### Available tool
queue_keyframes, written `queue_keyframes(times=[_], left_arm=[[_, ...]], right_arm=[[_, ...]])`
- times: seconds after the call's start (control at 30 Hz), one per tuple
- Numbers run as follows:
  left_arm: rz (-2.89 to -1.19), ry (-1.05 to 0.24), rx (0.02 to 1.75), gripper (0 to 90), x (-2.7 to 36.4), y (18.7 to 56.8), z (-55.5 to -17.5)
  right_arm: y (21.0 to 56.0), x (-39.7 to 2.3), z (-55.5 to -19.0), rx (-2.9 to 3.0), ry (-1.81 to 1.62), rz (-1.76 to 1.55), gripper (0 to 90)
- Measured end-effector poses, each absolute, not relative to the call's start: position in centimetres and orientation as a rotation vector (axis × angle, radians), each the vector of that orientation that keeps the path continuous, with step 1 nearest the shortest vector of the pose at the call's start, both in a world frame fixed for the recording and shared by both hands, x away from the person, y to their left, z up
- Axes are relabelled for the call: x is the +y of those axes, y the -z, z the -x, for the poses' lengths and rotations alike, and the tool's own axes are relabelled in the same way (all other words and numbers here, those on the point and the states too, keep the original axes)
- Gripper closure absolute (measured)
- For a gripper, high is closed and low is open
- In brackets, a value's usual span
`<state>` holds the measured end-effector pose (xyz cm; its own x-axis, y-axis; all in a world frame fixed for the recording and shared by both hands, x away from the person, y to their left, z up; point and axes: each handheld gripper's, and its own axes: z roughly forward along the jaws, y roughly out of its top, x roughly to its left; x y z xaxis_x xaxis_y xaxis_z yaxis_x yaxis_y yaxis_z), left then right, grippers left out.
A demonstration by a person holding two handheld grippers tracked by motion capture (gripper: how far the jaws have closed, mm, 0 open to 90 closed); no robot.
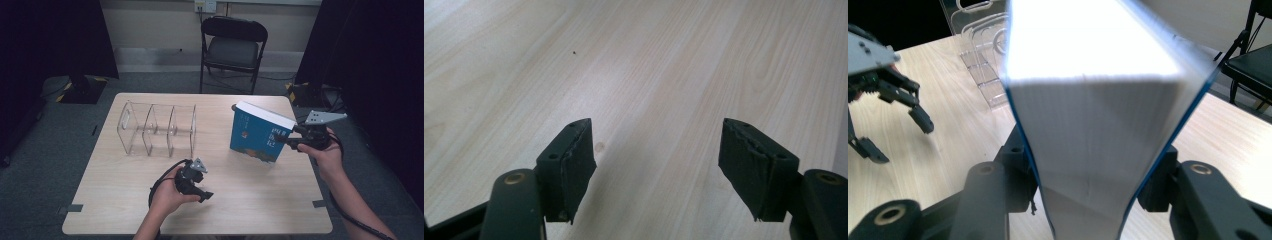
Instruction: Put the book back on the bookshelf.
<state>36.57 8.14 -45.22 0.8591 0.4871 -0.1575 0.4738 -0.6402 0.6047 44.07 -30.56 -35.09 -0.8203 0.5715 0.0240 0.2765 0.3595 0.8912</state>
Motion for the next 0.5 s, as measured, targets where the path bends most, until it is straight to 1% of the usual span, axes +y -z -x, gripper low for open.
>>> queue_keyframes(times=[0.13, 0.5], left_arm=[[-2.372, -0.023, 0.69, 30.3, 8.3, 45.7, -36.5], [-2.36, -0.029, 0.705, 30.5, 8.6, 46.1, -36.3]], right_arm=[[34.3, -30.5, -44.5, 2.36, -1.4, -0.763, 52.8], [33.8, -30.3, -44.9, 2.407, -1.333, -0.773, 52.6]])
